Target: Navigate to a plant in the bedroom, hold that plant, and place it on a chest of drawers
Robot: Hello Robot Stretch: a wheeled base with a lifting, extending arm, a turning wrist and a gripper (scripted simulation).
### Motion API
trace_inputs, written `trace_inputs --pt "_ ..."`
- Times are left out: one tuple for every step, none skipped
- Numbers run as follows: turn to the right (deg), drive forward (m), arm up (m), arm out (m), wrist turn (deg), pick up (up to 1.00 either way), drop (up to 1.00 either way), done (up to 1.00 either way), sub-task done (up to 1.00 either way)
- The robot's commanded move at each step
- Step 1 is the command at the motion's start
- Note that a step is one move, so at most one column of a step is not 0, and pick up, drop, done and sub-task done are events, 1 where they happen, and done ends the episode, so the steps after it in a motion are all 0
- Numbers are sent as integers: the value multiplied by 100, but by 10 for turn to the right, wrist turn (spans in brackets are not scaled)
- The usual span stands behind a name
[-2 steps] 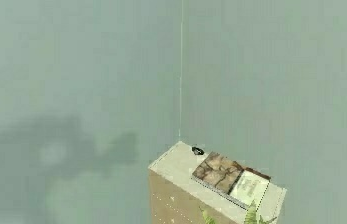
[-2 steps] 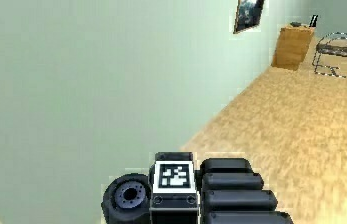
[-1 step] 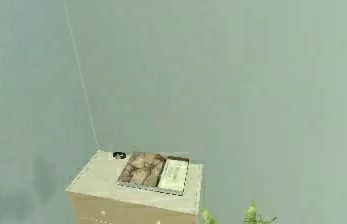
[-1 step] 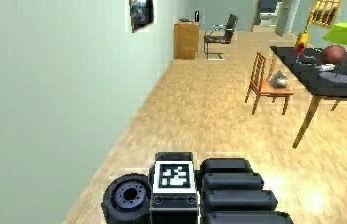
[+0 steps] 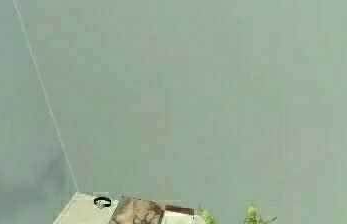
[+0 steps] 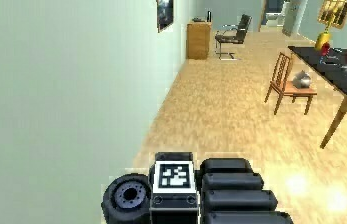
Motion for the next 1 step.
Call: trace_inputs --pt "-450 0 0 0 0 0 0 0 0"
